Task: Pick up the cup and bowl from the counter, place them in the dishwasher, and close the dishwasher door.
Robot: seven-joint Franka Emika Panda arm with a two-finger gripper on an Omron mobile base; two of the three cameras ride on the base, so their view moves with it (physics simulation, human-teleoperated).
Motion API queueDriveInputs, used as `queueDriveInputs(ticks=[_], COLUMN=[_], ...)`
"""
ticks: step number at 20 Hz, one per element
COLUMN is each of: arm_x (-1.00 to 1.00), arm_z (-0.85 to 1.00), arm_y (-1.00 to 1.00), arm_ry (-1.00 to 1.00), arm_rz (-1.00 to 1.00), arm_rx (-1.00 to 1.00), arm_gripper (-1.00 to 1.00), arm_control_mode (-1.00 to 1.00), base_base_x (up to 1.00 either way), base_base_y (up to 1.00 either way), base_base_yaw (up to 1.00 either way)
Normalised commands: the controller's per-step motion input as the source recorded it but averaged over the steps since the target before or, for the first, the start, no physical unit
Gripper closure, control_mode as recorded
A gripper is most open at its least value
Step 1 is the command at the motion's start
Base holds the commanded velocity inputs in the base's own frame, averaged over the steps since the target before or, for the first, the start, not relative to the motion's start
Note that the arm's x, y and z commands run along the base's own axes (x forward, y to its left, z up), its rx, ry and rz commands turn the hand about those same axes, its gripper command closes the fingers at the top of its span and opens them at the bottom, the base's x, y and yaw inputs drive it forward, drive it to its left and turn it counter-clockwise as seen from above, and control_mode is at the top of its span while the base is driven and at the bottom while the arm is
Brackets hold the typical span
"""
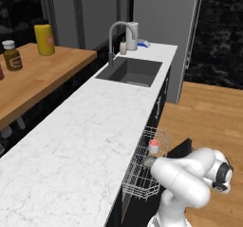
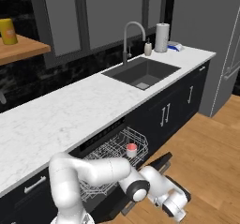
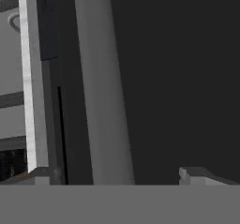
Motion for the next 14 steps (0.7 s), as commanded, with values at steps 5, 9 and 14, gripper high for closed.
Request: queueDriveInputs(ticks=[5, 9, 14], arm_x=[-0.05, 0.0, 0.0], arm_z=[0.19, 0.0, 0.0], arm_y=[0.88, 0.99, 1.0], arm_ry=[-0.16, -0.03, 0.0], arm_rz=[0.06, 0.07, 0.06], arm_rx=[0.07, 0.03, 0.01], arm_gripper=[-1.0, -1.0, -1.0], arm_control_mode=[-1.0, -1.0, -1.0], base_base_x=[0.0, 0.0, 0.0], base_base_y=[0.0, 0.0, 0.0], base_base_yaw=[0.0, 0.0, 0.0])
